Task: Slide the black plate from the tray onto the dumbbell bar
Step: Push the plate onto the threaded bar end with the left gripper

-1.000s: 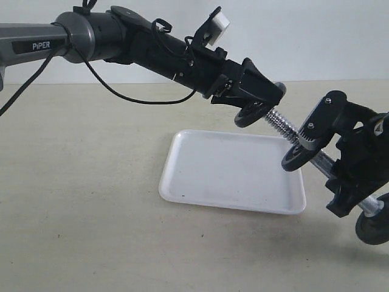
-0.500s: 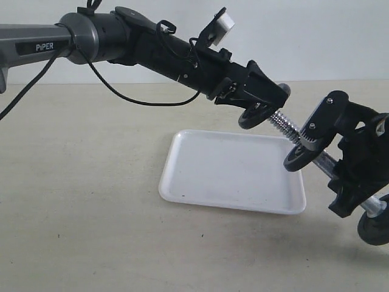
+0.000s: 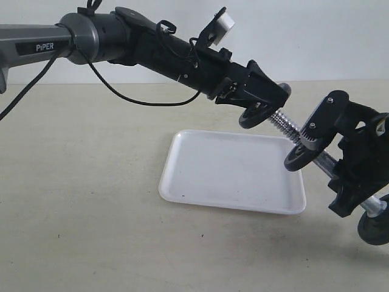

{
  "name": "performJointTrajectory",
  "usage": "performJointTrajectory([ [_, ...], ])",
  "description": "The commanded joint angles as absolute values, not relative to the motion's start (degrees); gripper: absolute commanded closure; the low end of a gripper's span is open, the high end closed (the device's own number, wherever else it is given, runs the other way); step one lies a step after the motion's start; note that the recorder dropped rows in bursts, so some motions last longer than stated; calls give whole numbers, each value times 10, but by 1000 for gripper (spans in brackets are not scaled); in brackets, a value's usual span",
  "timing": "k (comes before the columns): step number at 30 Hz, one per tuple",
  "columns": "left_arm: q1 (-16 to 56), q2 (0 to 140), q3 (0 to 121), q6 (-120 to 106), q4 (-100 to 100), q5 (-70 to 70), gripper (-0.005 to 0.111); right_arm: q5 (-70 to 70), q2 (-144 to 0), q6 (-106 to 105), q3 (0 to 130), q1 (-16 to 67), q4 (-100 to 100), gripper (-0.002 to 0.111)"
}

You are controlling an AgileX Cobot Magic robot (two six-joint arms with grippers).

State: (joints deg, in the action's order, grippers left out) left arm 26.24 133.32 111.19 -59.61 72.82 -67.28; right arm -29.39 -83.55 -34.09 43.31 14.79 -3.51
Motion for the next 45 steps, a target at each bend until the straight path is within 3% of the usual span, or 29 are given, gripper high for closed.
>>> performJointTrajectory([
  [1, 273, 1324, 1116, -586, 777, -700, 47, 128, -806, -331, 460, 144, -33, 108],
  [5, 273, 1324, 1116, -585, 777, -700, 41, 128, -806, -331, 460, 144, -33, 108],
  [11, 273, 1324, 1116, -585, 777, -700, 21, 126, -806, -331, 460, 144, -33, 108],
  [23, 273, 1324, 1116, -585, 798, -700, 4, 125, -806, -331, 460, 144, -33, 108],
  [45, 272, 1324, 1116, -572, 801, -700, 0, 149, -789, -315, 460, 144, -33, 108],
])
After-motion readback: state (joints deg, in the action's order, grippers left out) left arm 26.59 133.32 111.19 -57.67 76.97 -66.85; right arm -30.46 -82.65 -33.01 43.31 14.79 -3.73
